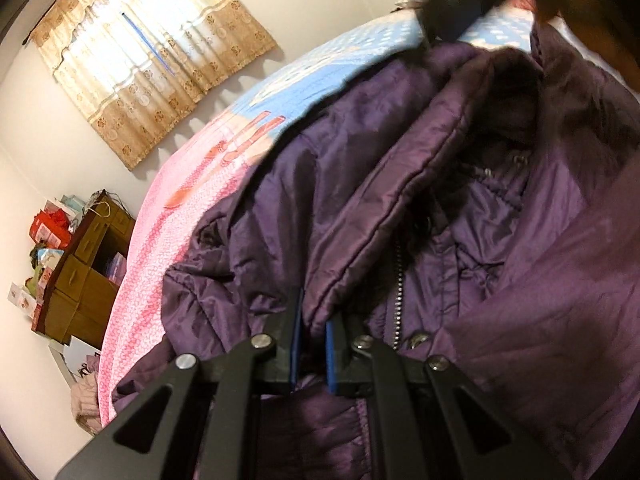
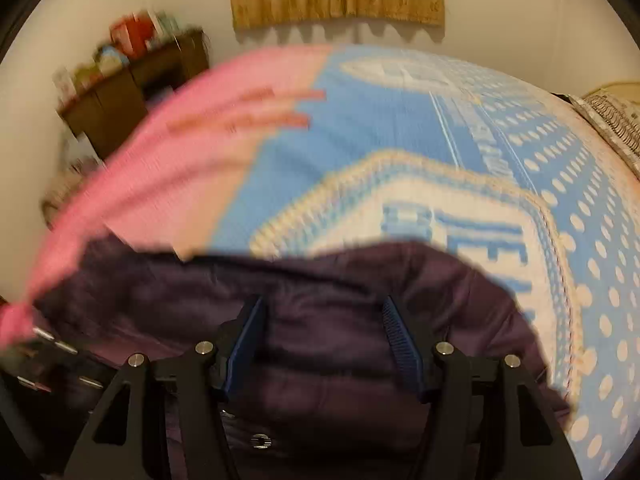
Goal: Fold large clothes
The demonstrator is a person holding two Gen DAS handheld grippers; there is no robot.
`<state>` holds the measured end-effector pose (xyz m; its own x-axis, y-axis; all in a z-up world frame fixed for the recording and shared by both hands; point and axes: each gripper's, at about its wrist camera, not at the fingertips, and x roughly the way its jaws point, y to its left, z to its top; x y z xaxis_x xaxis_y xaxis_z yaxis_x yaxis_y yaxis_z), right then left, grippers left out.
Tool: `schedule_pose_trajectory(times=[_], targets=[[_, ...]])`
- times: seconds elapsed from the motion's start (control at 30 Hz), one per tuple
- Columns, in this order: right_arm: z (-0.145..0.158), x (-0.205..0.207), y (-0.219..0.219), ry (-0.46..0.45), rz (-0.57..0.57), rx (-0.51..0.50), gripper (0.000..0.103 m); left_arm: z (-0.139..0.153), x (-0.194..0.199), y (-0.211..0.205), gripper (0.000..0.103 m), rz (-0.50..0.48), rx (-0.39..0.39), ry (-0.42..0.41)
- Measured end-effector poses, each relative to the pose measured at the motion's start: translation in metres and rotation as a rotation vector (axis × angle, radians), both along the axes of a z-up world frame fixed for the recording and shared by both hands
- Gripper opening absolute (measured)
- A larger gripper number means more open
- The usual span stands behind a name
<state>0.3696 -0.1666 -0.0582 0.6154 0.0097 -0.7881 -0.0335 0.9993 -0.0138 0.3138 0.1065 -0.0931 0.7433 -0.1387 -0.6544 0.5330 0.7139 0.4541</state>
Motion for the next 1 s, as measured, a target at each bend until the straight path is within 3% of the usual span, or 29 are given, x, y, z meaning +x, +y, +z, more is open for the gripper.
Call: schedule_pose_trajectory(times=[0.07,0.17,0.37,0.43,0.5,0.7,0.77,1.0], targets=[[-0.018,-0.005,0.007,0.018,0.023,-0.054,0.062,0.023,-0.003,0.012,0.018,0.011,-0.109,0.01],[-0.029,-0.013,-0.002,-0.003,0.024,-0.013,0.062,0.063,-0.007,0.024,0.019,0.009,-0.279,0.028],[-0.034,-0.02,-0.001,-0.053,0.027,-0.031,0.062,0.108,-0.006,0.005,0.02,0.006,-0.461,-0.01],[-0.035,-0.021,-0.003,-0.069,0.026,-0.015,0.062,0.115,-0.01,-0.001,0.025,-0.009,-0.507,-0.029],[-0.037,-0.022,-0.004,-0.079,0.024,-0.004,0.062,0.113,-0.005,-0.011,0.045,0.036,-0.485,-0.038],[-0.038,-0.023,-0.013,-0.089,0.02,0.068,0.062,0.036,0.056,-0.015,0.045,0.229,-0.271,0.124],[-0.038,-0.022,-0.014,-0.09,0.02,0.072,0.062,0.019,0.066,-0.006,0.045,0.284,-0.288,0.189],[-0.039,-0.02,-0.014,-0.094,0.014,0.065,0.062,-0.004,0.079,-0.003,0.046,0.305,-0.313,0.272]])
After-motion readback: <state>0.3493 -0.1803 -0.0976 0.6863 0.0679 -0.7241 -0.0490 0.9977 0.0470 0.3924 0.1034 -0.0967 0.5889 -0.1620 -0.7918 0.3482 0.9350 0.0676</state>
